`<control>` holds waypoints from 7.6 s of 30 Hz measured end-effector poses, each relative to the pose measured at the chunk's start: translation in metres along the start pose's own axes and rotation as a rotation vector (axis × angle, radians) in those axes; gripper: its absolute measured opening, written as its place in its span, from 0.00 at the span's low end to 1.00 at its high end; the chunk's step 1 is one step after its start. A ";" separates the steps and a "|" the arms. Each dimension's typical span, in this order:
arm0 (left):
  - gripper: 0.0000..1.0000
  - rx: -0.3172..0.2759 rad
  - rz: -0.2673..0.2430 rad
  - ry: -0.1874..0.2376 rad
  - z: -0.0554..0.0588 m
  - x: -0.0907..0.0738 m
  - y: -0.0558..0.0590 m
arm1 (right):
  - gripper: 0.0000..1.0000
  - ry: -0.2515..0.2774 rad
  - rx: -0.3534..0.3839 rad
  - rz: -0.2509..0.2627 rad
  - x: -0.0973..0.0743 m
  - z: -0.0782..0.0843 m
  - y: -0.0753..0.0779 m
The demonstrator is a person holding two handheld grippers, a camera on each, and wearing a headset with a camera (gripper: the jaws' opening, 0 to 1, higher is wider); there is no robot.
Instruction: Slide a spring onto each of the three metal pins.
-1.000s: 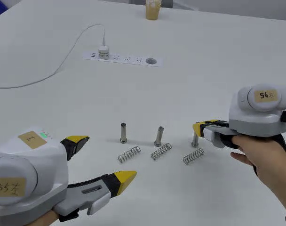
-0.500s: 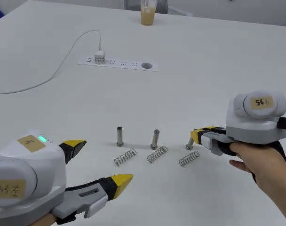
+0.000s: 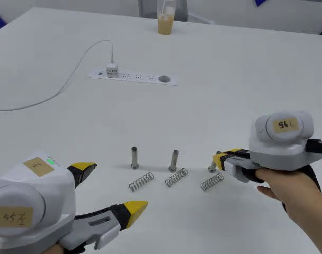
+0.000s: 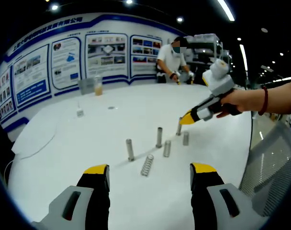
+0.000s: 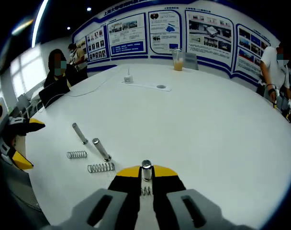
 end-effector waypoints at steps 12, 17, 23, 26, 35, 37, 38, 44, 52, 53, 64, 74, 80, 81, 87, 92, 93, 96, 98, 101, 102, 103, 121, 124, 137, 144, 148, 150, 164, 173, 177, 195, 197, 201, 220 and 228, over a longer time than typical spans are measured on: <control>0.64 0.002 0.000 -0.030 0.003 0.002 0.001 | 0.27 0.057 -0.004 -0.024 -0.012 0.000 -0.002; 0.61 -0.008 0.004 -0.048 0.005 0.001 0.001 | 0.37 0.091 0.014 -0.055 -0.022 0.003 -0.004; 0.59 0.036 0.001 -0.063 -0.001 0.003 -0.003 | 0.48 0.130 -0.010 -0.093 -0.035 0.009 -0.009; 0.58 0.064 0.008 -0.066 -0.005 0.005 -0.004 | 0.52 0.149 -0.022 -0.116 -0.040 0.011 -0.010; 0.51 0.128 0.033 -0.088 -0.007 0.019 -0.009 | 0.63 0.204 -0.057 -0.195 -0.053 0.017 -0.019; 0.51 0.147 0.037 -0.100 -0.007 0.023 -0.009 | 0.65 0.216 -0.067 -0.209 -0.055 0.019 -0.022; 0.50 0.158 0.037 -0.103 -0.006 0.025 -0.009 | 0.66 0.218 -0.073 -0.215 -0.056 0.020 -0.023; 0.44 0.195 0.052 -0.122 -0.004 0.038 -0.012 | 0.67 0.206 -0.111 -0.222 -0.057 0.027 -0.028; 0.34 0.246 0.069 -0.133 -0.001 0.058 -0.015 | 0.68 0.198 -0.118 -0.247 -0.057 0.034 -0.035; 0.34 0.245 0.073 -0.135 -0.001 0.059 -0.015 | 0.68 0.197 -0.120 -0.247 -0.057 0.035 -0.035; 0.25 0.237 0.115 -0.194 0.013 0.078 -0.016 | 0.67 0.182 -0.094 -0.254 -0.055 0.044 -0.037; 0.19 0.253 0.123 -0.190 0.013 0.084 -0.017 | 0.66 0.171 -0.084 -0.253 -0.054 0.048 -0.036; 0.12 0.270 0.128 -0.185 0.012 0.086 -0.016 | 0.65 0.168 -0.083 -0.251 -0.054 0.048 -0.035; 0.11 0.266 0.128 -0.184 0.012 0.087 -0.016 | 0.65 0.168 -0.082 -0.251 -0.054 0.048 -0.035; 0.10 0.257 0.130 -0.186 0.012 0.086 -0.016 | 0.65 0.167 -0.075 -0.253 -0.054 0.048 -0.036; 0.10 0.252 0.131 -0.177 0.014 0.079 -0.013 | 0.64 0.166 -0.074 -0.261 -0.055 0.047 -0.038; 0.10 0.248 0.130 -0.173 0.014 0.078 -0.013 | 0.64 0.167 -0.074 -0.262 -0.055 0.046 -0.039; 0.10 0.249 0.132 -0.158 0.013 0.072 -0.009 | 0.63 0.170 -0.065 -0.274 -0.056 0.045 -0.041; 0.10 0.252 0.133 -0.141 0.011 0.068 -0.007 | 0.63 0.176 -0.051 -0.284 -0.057 0.044 -0.042; 0.10 0.252 0.138 -0.124 0.007 0.062 -0.005 | 0.62 0.192 -0.017 -0.310 -0.058 0.040 -0.045; 0.10 0.258 0.142 -0.115 0.005 0.059 -0.003 | 0.62 0.201 -0.006 -0.319 -0.059 0.039 -0.046; 0.10 0.267 0.142 -0.105 0.003 0.057 -0.002 | 0.62 0.204 -0.002 -0.323 -0.059 0.038 -0.046; 0.10 0.146 0.173 0.081 -0.029 0.019 0.012 | 0.52 0.317 0.177 -0.522 -0.069 0.005 -0.075; 0.10 0.140 0.179 0.137 -0.035 0.011 0.015 | 0.49 0.329 0.180 -0.557 -0.068 0.000 -0.081; 0.10 0.159 0.175 0.222 -0.043 -0.008 0.024 | 0.31 0.365 0.264 -0.701 -0.068 -0.019 -0.103; 0.10 0.189 0.170 0.224 -0.040 -0.011 0.027 | 0.27 0.336 0.303 -0.760 -0.065 -0.016 -0.111; 0.10 0.192 0.171 0.228 -0.040 -0.012 0.028 | 0.24 0.335 0.332 -0.783 -0.065 -0.016 -0.112; 0.10 0.190 0.174 0.233 -0.040 -0.012 0.029 | 0.21 0.334 0.350 -0.801 -0.065 -0.016 -0.112; 0.10 0.238 0.172 0.242 -0.043 -0.014 0.035 | 0.13 0.325 0.389 -0.856 -0.066 -0.017 -0.115; 0.11 0.245 0.159 0.197 -0.039 -0.012 0.034 | 0.12 0.335 0.306 -0.842 -0.067 -0.016 -0.121; 0.11 0.241 0.144 0.164 -0.035 -0.008 0.033 | 0.11 0.333 0.233 -0.800 -0.066 -0.016 -0.124; 0.37 0.153 0.130 0.078 -0.014 0.000 0.014 | 0.11 0.406 0.019 -0.568 -0.064 -0.039 -0.119; 0.41 0.144 0.129 0.071 -0.013 0.002 0.013 | 0.11 0.406 0.001 -0.568 -0.059 -0.042 -0.120; 0.46 0.139 0.126 0.064 -0.011 0.003 0.013 | 0.11 0.411 -0.028 -0.550 -0.051 -0.048 -0.120; 0.63 0.104 0.096 0.037 -0.003 0.010 0.009 | 0.11 0.408 -0.281 -0.407 -0.016 -0.070 -0.128; 0.68 0.081 0.091 0.037 -0.002 0.010 0.007 | 0.12 0.403 -0.310 -0.353 0.000 -0.072 -0.128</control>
Point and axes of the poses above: the centre of the closed fingertips' face, and the gripper's own axes: x roughly forward along the fingers, y roughly to its right, z roughly out of its underside, the point moved 6 cm from there along -x, roughly backward along the fingers, and after that the axes turned 15 degrees about -y, right-handed, at the moved point
